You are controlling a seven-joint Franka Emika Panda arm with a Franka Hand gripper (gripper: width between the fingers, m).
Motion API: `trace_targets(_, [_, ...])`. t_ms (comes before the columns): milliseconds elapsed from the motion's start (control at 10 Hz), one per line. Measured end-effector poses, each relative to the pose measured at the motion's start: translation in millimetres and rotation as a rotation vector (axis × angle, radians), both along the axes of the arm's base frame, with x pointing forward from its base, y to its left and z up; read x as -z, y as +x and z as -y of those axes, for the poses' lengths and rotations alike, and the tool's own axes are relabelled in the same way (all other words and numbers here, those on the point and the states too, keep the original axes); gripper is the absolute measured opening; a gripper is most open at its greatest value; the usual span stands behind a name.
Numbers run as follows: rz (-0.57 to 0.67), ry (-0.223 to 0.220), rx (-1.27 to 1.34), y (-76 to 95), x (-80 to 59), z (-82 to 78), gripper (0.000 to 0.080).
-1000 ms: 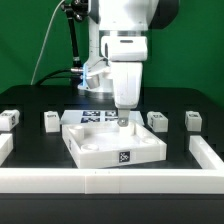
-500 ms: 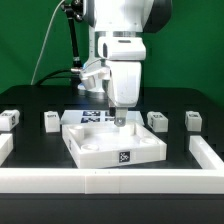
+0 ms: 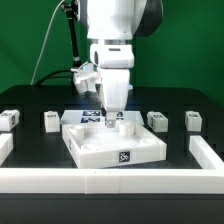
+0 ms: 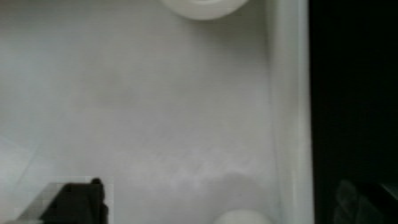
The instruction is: Assemble one leg
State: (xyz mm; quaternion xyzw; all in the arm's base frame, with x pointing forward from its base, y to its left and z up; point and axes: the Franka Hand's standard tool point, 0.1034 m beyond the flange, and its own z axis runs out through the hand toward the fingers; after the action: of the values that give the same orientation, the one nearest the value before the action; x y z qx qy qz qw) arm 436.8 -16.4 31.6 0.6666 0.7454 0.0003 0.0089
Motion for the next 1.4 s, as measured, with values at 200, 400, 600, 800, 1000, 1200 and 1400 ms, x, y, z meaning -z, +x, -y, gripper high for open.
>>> trace_targets(200, [-0.023,0.008,-0.003,-8.5,15.3,3.3,0.065])
trace_targets(400, [-0.037,0.011,-0.003,-10.8,22.8,2.6,0.065])
trace_targets(600, [-0.037,0.011,-0.001,-10.1,23.2,2.5,0.065])
trace_targets(800, [-0.037,0.011,0.0,-10.3,23.3,2.6,0.0555])
trace_targets(1000, [-0.038,0.011,0.0,-10.5,23.4,2.6,0.0208])
trace_targets(1200, [-0.037,0.011,0.004,-10.3,23.3,2.8,0.006])
trace_targets(1400, [-0.037,0.011,0.005,-10.3,23.4,3.1,0.0057])
